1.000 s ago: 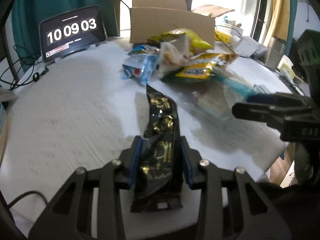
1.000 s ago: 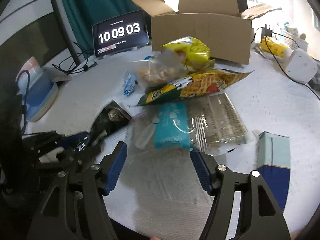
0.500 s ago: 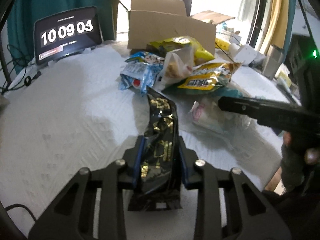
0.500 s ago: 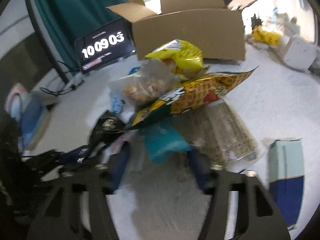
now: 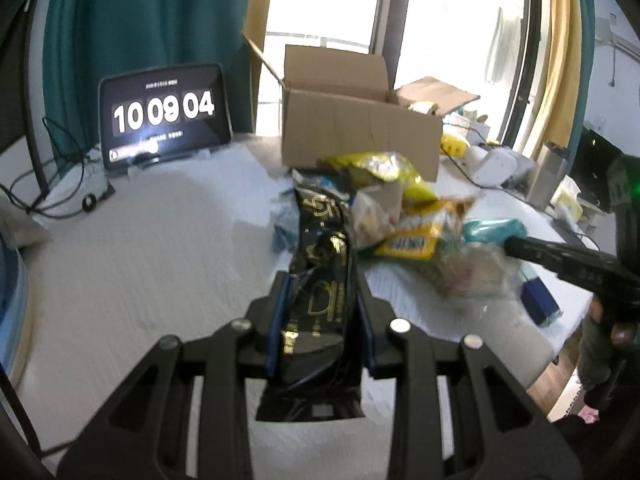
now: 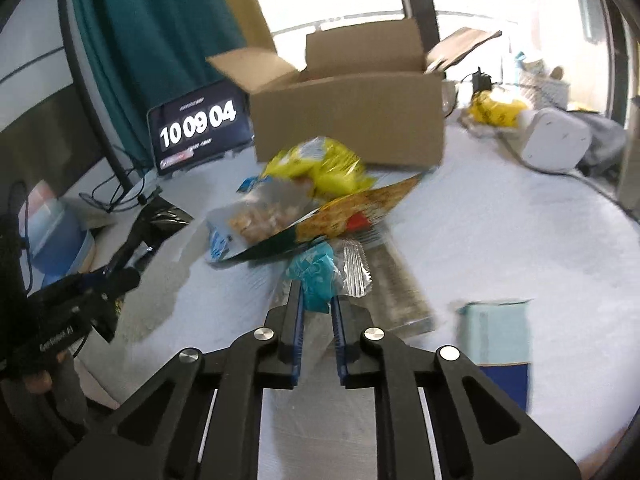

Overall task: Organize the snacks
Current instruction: 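Carry the black foil bag and clear packet over the cardboard box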

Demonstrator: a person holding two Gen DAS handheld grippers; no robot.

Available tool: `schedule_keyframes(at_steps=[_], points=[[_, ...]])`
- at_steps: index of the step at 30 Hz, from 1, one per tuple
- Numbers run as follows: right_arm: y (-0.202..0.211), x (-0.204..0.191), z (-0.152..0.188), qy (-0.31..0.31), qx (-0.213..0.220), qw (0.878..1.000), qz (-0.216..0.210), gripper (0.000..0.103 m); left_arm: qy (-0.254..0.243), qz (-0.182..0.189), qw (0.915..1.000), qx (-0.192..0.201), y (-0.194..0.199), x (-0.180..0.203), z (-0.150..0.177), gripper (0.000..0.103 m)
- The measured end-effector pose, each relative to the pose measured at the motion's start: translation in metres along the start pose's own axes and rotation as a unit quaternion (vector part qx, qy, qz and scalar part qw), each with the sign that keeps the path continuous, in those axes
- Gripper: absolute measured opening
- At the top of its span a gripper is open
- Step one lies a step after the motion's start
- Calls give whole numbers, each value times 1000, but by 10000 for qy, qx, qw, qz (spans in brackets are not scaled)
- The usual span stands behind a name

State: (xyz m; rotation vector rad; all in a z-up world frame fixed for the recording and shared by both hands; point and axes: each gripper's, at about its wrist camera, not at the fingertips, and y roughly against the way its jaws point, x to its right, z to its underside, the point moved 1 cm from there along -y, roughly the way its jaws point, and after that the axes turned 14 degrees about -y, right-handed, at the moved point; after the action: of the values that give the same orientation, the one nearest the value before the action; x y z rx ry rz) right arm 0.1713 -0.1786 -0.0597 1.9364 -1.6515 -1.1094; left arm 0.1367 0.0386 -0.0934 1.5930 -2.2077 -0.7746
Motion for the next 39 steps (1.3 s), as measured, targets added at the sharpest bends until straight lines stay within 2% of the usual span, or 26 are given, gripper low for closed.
schedule_keyframes(at_steps=[13,29,39], points=[[36,37,-53,-206,692,9970,262,13,-191,-248,9989,347,-4,-5,-54,32],[17,34,-144,10,1185,9929,108,13,-412,-554,9927,994,-20,-19,-145,32],[-2,23,-203,162,1517,9883,-23,13,-622,-752,9847,1445,-46,-25,-210,32]])
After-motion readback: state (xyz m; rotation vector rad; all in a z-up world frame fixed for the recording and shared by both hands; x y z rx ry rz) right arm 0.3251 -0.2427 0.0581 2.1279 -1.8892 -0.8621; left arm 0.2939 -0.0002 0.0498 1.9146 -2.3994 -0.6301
